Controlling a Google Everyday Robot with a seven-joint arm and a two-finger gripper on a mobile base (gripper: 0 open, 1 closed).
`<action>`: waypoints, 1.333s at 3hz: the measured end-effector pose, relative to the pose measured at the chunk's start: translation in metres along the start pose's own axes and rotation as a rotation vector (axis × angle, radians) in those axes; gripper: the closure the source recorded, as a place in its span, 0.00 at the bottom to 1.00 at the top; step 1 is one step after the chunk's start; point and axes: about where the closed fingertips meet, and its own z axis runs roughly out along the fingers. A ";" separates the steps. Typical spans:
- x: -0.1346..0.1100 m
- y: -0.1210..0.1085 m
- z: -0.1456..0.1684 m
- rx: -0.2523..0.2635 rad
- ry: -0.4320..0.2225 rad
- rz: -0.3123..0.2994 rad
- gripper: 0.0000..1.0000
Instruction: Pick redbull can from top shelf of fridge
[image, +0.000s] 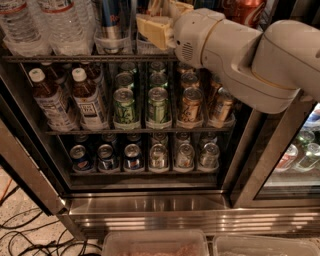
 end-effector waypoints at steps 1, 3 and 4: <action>-0.014 0.012 -0.003 -0.028 -0.023 -0.044 1.00; -0.008 0.028 -0.017 -0.044 0.001 -0.035 1.00; 0.000 0.037 -0.028 -0.055 0.020 -0.028 1.00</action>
Offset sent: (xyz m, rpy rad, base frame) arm -0.0192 0.0059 0.0097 -0.0299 -0.0554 0.0402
